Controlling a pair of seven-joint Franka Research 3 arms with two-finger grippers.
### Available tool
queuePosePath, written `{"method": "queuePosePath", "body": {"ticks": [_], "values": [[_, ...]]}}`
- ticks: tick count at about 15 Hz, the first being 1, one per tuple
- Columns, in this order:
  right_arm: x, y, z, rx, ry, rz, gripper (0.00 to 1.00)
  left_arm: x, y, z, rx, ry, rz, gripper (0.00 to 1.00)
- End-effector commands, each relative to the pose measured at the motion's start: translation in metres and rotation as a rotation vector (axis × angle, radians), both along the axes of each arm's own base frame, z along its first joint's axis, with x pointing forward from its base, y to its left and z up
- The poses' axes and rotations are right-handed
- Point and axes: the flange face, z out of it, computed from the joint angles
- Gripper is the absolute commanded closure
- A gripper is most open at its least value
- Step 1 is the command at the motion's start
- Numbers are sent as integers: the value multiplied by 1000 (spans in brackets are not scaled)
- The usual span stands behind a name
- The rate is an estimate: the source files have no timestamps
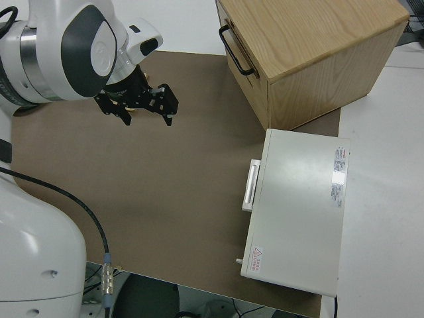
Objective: Pick gray plate from low plate rack and place it on table with left arm
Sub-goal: 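Pull the gray plate out of the rack and carry it forward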
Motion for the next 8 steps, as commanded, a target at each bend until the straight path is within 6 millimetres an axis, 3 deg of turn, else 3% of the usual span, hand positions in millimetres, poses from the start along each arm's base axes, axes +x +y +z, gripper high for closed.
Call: {"method": "queuePosePath", "body": {"ticks": [1,8], "values": [[-3,-4,4,1,5,-5,11,1,-25,25,-107,-14,17,1000],[-3,-4,4,2,5,-5,11,0,-78,10,-488,-58,82,1000]]}}
